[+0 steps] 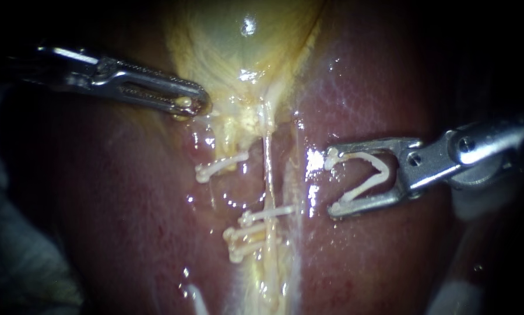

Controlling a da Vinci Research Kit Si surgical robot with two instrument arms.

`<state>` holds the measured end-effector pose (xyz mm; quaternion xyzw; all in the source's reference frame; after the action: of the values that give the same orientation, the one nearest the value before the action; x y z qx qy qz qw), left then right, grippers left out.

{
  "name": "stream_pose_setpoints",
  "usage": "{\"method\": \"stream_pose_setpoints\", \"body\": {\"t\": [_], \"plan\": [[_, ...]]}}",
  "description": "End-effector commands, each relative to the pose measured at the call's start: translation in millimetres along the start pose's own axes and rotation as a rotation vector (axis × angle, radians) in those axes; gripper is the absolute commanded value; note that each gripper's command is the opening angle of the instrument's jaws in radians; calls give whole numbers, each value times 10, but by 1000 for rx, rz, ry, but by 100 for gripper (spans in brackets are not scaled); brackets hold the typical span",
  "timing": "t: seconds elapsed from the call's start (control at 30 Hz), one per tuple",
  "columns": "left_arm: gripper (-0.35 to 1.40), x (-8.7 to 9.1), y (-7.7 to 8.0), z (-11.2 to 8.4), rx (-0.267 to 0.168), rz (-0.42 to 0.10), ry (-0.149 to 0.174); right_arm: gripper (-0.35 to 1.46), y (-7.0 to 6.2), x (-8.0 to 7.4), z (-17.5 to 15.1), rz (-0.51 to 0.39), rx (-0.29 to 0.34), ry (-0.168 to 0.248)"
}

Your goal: Clipping second clip right tube

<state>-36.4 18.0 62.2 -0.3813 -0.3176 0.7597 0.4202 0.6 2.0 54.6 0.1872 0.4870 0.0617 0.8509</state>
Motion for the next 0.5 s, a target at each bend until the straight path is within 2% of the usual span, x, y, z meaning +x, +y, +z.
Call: {"method": "stream_pose_setpoints", "body": {"t": [0.03, 0.1, 0.33, 0.43, 0.5], "plan": [[-35, 1, 2, -6, -3, 0, -2, 50, 0, 0, 0, 0, 0, 0], [-35, 5, 8, -20, -9, -3, -4, 50, -1, 1, 0, 0, 1, 0], [-35, 16, 32, -80, 21, -17, 19, 50, 0, 1, 0, 1, 0, 3], [-35, 18, 35, -92, 27, -21, 30, 49, 0, 3, 0, 2, 0, 3], [-35, 19, 35, -92, 27, -22, 31, 49, 1, 4, 0, 3, -2, 9]]}}
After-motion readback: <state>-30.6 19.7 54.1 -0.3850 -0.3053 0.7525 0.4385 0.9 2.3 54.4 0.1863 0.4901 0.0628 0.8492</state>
